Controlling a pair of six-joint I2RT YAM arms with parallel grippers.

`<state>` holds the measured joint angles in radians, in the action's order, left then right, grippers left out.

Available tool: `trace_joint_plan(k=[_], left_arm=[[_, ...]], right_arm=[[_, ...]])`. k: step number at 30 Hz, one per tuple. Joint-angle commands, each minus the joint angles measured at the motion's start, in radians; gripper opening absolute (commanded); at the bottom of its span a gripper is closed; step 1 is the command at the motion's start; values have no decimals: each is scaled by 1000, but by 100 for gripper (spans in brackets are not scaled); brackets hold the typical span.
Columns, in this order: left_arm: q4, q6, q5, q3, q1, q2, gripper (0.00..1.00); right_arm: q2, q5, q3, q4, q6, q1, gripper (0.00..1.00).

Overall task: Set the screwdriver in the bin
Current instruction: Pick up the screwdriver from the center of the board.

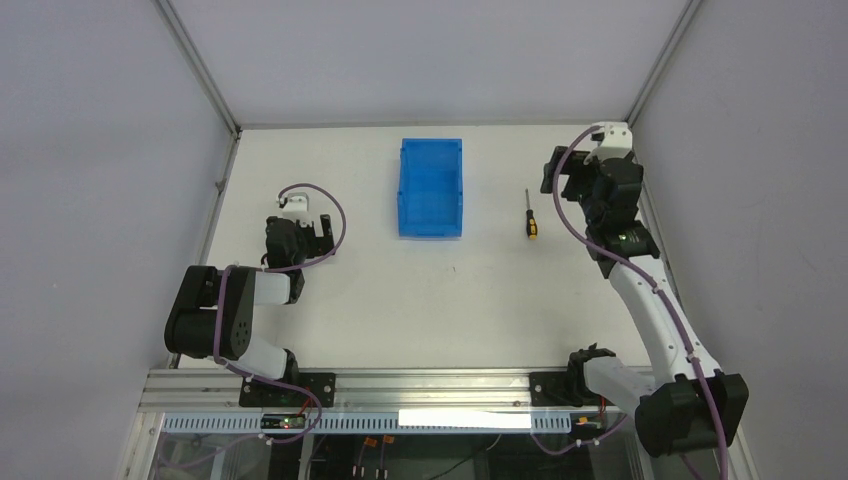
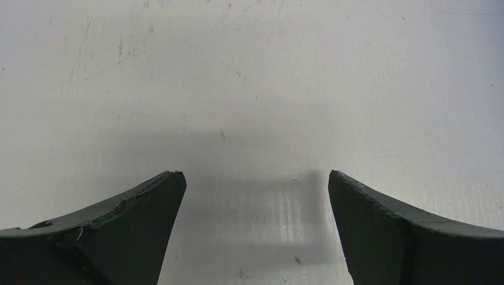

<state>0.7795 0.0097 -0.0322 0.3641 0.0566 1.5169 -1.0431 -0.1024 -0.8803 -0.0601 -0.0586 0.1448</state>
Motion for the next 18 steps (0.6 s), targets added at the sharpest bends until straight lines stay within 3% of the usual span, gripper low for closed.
trace_joint_plan(k=[1,10,18], left_arm=[[28,-7,0,18,-12,-10,100],[27,-7,0,18,-12,-10,100],[27,-8,1,18,-12,-9,100]], right_arm=[[41,-37,-171,-200,-12,7,99],[10,-26,-527,-479,-16,8,99],[-9,-25,-729,-621,-34,8,99]])
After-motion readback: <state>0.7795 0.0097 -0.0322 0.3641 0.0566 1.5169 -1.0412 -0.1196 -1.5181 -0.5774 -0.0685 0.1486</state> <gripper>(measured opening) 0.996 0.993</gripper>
